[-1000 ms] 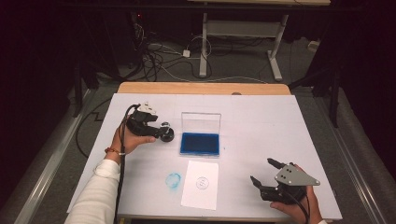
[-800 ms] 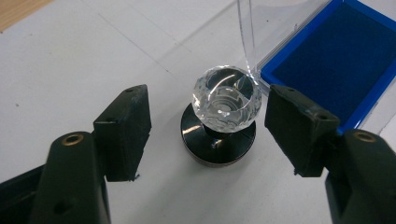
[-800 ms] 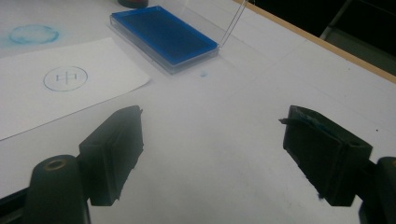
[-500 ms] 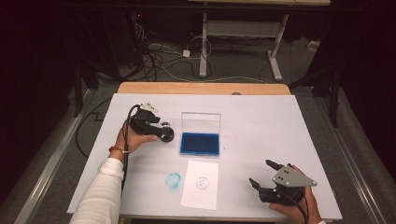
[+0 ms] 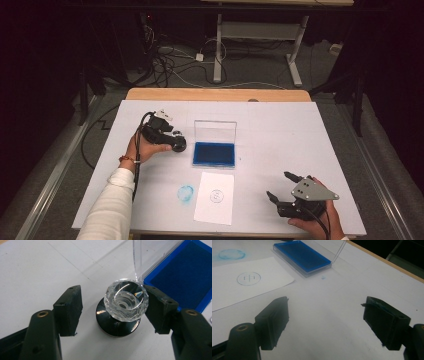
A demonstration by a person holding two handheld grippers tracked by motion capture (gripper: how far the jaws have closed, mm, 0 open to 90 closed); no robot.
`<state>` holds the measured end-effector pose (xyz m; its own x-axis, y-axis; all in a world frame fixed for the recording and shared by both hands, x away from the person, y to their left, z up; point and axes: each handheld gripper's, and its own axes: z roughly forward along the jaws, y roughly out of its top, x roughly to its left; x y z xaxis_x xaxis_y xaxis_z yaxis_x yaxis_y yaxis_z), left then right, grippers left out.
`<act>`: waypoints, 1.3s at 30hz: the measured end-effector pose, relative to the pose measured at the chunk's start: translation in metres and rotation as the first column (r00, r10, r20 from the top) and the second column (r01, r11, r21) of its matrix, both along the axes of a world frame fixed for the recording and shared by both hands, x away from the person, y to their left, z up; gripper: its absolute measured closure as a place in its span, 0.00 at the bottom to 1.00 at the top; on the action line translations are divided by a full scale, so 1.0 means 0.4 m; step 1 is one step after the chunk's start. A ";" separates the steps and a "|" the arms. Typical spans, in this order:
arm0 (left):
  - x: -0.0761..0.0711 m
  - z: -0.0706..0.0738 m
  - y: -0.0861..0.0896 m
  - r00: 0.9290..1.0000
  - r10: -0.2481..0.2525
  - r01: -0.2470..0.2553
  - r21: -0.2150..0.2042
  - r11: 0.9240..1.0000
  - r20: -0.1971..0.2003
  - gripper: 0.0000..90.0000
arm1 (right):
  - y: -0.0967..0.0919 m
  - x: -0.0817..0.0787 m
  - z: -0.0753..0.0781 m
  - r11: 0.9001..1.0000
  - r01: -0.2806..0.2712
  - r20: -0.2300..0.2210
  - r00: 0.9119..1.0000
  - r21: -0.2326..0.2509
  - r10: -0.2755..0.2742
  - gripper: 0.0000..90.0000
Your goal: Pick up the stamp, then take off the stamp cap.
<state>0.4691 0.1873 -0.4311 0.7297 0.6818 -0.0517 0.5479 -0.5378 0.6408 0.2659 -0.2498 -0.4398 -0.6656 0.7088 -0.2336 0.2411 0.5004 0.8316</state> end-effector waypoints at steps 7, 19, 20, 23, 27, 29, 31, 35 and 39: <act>0.012 -0.002 -0.006 1.000 -0.005 0.005 -0.006 1.000 -0.006 0.37 | 0.000 -0.001 -0.004 1.000 0.002 -0.011 1.000 -0.005 -0.002 0.23; 0.010 -0.002 -0.017 0.999 -0.040 0.040 -0.014 0.999 -0.002 0.60 | -0.001 -0.007 -0.003 1.000 -0.009 -0.012 1.000 -0.016 0.009 0.24; 0.009 -0.002 -0.018 0.999 -0.041 0.041 -0.008 0.999 -0.003 0.60 | -0.001 -0.007 -0.003 1.000 -0.009 -0.012 1.000 -0.016 0.009 0.24; 0.006 0.001 -0.019 0.999 -0.048 0.048 0.012 0.999 -0.004 0.60 | 0.003 -0.009 -0.008 1.000 -0.015 -0.023 1.000 -0.025 0.015 0.24; 0.001 0.002 -0.020 0.999 -0.046 0.046 0.023 0.999 -0.010 0.60 | 0.002 -0.007 -0.013 0.999 -0.016 -0.031 0.999 -0.035 0.015 0.24; 0.000 0.005 -0.025 0.999 -0.050 0.050 0.048 0.998 -0.003 0.60 | 0.001 -0.008 -0.010 0.999 -0.012 -0.030 0.999 -0.029 0.011 0.24; -0.003 0.008 -0.032 0.999 -0.053 0.053 0.071 0.996 0.006 0.60 | 0.001 -0.009 -0.008 1.000 -0.013 -0.027 1.000 -0.022 0.012 0.24; -0.005 0.007 -0.036 0.998 -0.060 0.060 0.083 0.995 0.003 0.60 | 0.001 -0.007 -0.009 1.000 -0.014 -0.030 0.999 -0.024 0.014 0.24; -0.005 0.009 -0.040 0.998 -0.068 0.066 0.104 0.992 0.008 0.60 | 0.001 -0.008 -0.009 1.000 -0.015 -0.031 0.999 -0.022 0.015 0.24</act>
<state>0.4671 0.1715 -0.4274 0.7741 0.6325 0.0252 0.5012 -0.6367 0.5861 0.2625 -0.2492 -0.4433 -0.6832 0.6934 -0.2290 0.2583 0.5228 0.8124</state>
